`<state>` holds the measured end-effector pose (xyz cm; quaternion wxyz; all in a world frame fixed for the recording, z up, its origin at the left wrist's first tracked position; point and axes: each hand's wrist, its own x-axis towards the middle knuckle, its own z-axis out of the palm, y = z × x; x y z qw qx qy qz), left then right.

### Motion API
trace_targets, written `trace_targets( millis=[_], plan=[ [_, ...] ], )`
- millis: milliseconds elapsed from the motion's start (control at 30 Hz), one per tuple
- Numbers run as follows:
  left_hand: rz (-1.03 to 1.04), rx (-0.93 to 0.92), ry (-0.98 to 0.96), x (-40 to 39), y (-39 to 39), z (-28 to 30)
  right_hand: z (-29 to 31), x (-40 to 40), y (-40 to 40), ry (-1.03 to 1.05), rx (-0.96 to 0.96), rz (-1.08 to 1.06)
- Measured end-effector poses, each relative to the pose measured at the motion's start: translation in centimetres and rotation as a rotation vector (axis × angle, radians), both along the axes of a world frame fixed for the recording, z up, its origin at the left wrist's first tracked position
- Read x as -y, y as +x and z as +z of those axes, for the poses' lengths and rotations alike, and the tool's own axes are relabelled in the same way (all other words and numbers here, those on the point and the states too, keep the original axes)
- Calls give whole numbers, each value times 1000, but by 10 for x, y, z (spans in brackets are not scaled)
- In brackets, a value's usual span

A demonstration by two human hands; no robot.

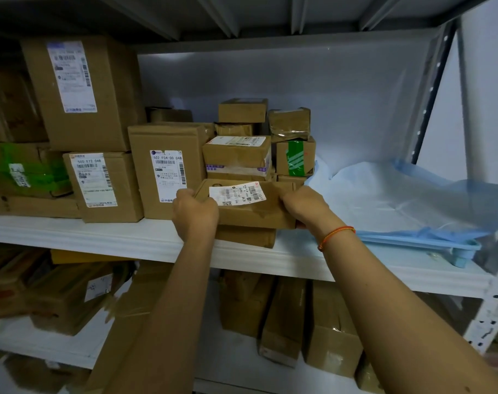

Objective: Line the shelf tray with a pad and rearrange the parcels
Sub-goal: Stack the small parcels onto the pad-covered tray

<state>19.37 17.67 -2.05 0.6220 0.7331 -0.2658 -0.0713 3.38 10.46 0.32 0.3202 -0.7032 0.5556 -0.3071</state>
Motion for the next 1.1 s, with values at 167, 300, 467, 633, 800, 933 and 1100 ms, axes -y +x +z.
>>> trace_targets(
  millis=[167, 300, 467, 633, 800, 933, 1100],
  plan=[
    [-9, -100, -152, -12, -15, 6, 15, -2, -22, 143, 398, 7],
    [-47, -187, -339, -17, -30, 17, 35, -1, -50, 174, 658, -34],
    [-113, -148, -378, -8, -57, 21, 49, 14, -91, 94, 941, -196],
    [-227, -101, -351, 16, -93, 31, 39, 30, -113, 84, 1135, -259],
    [-275, 0, -288, 42, -122, 45, 27, 46, -132, 10, 1188, -281],
    [-308, 59, -211, 61, -138, 55, 16, 62, -143, 6, 1157, -299],
    [-347, 132, -11, 96, -151, 57, 5, 85, -156, -12, 899, -416]
  ],
)
